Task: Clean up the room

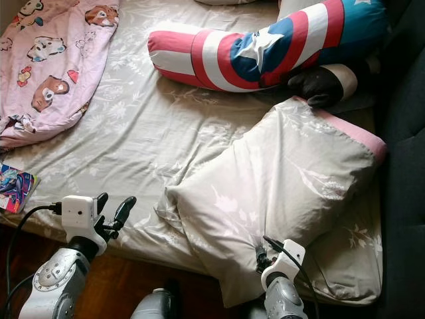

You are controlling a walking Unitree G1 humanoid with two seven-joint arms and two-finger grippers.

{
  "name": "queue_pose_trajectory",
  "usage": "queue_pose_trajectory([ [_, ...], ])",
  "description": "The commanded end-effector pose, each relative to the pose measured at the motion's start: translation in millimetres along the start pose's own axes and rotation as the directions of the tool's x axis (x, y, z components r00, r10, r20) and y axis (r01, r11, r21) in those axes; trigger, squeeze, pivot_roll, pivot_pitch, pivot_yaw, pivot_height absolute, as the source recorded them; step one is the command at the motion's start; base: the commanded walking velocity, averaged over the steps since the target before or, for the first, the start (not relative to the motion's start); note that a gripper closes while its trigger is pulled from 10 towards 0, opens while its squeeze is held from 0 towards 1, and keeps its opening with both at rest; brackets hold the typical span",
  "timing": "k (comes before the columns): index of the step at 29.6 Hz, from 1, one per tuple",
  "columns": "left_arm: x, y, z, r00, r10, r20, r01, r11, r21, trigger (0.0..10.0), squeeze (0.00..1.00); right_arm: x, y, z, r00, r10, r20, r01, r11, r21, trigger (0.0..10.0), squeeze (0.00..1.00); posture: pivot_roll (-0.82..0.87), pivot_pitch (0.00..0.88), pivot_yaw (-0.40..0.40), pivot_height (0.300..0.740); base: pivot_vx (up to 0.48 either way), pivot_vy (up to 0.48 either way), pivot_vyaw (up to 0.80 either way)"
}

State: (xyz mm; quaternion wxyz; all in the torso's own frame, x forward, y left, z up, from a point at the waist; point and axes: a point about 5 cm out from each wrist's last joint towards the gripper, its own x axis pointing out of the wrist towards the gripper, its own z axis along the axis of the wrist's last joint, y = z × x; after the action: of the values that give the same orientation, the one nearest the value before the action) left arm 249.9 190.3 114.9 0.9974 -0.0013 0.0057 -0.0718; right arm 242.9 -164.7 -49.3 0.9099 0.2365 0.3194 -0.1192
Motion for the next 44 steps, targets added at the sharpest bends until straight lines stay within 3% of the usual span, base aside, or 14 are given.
queue_pose_trajectory([
  [1, -4.0, 4.6, -2, 1.000, 0.015, -0.020, -0.015, 1.000, 0.002, 10.0, 0.00, -8.8, -12.5, -30, 0.991, -0.058, -0.120, 0.059, 0.998, 0.008, 0.0, 0.00, 0.29, 0.352, 0.084, 0.740, 0.000, 0.000, 0.00],
  [13, 1.9, 7.4, -7, 0.999, 0.025, -0.033, -0.026, 0.999, -0.020, 10.0, 0.00, -7.6, -24.9, -19, 0.989, -0.119, -0.086, 0.126, 0.989, 0.080, 0.0, 0.00, 0.26, 0.319, 0.079, 0.740, 0.000, 0.000, 0.00],
  [20, 8.7, 5.9, -15, 0.999, 0.022, -0.043, -0.024, 0.999, -0.028, 10.0, 0.00, -5.7, -34.7, -5, 0.985, -0.167, -0.051, 0.171, 0.983, 0.071, 0.0, 0.00, 0.23, 0.277, 0.068, 0.740, 0.000, 0.000, 0.00],
  [23, 17.3, 7.5, -24, 0.998, 0.030, -0.055, -0.033, 0.998, -0.045, 10.0, 0.00, -4.9, -54.1, 25, 0.970, -0.236, 0.054, 0.234, 0.971, 0.042, 0.0, 0.00, 0.16, 0.226, 0.055, 0.740, 0.000, 0.000, 0.00],
  [27, 27.5, 6.2, -28, 0.998, 0.029, -0.060, -0.032, 0.998, -0.055, 10.0, 0.00, -5.7, -67.3, 45, 0.960, -0.263, 0.093, 0.271, 0.959, -0.088, 0.0, 0.00, 0.13, 0.190, 0.048, 0.740, 0.000, 0.000, 0.00],
  [28, 28.8, 5.7, -27, 0.998, 0.027, -0.056, -0.030, 0.998, -0.057, 10.0, 0.00, -6.3, -70.5, 50, 0.958, -0.264, 0.111, 0.274, 0.958, -0.086, 0.0, 0.00, 0.13, 0.190, 0.048, 0.740, 0.000, 0.000, 0.00],
  [32, 34.5, 4.3, -26, 0.999, 0.021, -0.045, -0.024, 0.998, -0.061, 10.0, 0.00, -10.5, -85.9, 73, 0.929, -0.315, 0.193, 0.332, 0.941, -0.060, 0.0, 0.00, 0.11, 0.170, 0.043, 0.740, 0.000, 0.000, 0.00],
  [36, 38.2, 5.2, -27, 0.999, 0.025, -0.037, -0.028, 0.998, -0.065, 10.0, 0.00, -14.8, -96.5, 89, 0.903, -0.351, 0.248, 0.383, 0.919, -0.091, 0.0, 0.00, 0.09, 0.146, 0.039, 0.740, 0.000, 0.000, 0.00],
  [37, 39.4, 6.2, -28, 0.999, 0.029, -0.035, -0.031, 0.997, -0.065, 10.0, 0.00, -19.1, -106.8, 95, 0.880, -0.397, 0.263, 0.436, 0.893, -0.112, 0.0, 0.00, 0.08, 0.134, 0.036, 0.740, 0.000, 0.000, 0.00],
  [38, 39.4, 6.2, -28, 0.999, 0.029, -0.035, -0.031, 0.997, -0.065, 10.0, 0.00, -19.1, -106.8, 95, 0.880, -0.397, 0.263, 0.436, 0.893, -0.112, 0.0, 0.00, 0.08, 0.134, 0.036, 0.740, 0.000, 0.000, 0.00],
  [40, 41.7, 8.7, -30, 0.999, 0.037, -0.033, -0.039, 0.997, -0.065, 10.0, 0.00, -27.7, -125.1, 101, 0.829, -0.487, 0.276, 0.526, 0.846, -0.085, 0.0, 0.00, 0.08, 0.123, 0.035, 0.740, 0.000, 0.000, 0.00],
  [41, 41.7, 8.7, -30, 0.999, 0.037, -0.033, -0.039, 0.997, -0.065, 10.0, 0.00, -27.7, -125.1, 101, 0.829, -0.487, 0.276, 0.526, 0.846, -0.085, 0.0, 0.00, 0.08, 0.123, 0.035, 0.740, 0.000, 0.000, 0.00],
  [43, 42.2, 10.6, -31, 0.999, 0.038, -0.031, -0.040, 0.997, -0.063, 10.0, 0.00, -37.8, -141.4, 110, 0.774, -0.550, 0.314, 0.600, 0.795, -0.088, 0.0, 0.00, 0.07, 0.117, 0.037, 0.740, 0.000, 0.000, 0.00],
  [44, 42.2, 10.6, -31, 0.999, 0.038, -0.031, -0.040, 0.997, -0.063, 10.0, 0.00, -37.8, -141.4, 110, 0.774, -0.550, 0.314, 0.600, 0.795, -0.088, 0.0, 0.00, 0.07, 0.117, 0.037, 0.740, 0.000, 0.000, 0.00],
])
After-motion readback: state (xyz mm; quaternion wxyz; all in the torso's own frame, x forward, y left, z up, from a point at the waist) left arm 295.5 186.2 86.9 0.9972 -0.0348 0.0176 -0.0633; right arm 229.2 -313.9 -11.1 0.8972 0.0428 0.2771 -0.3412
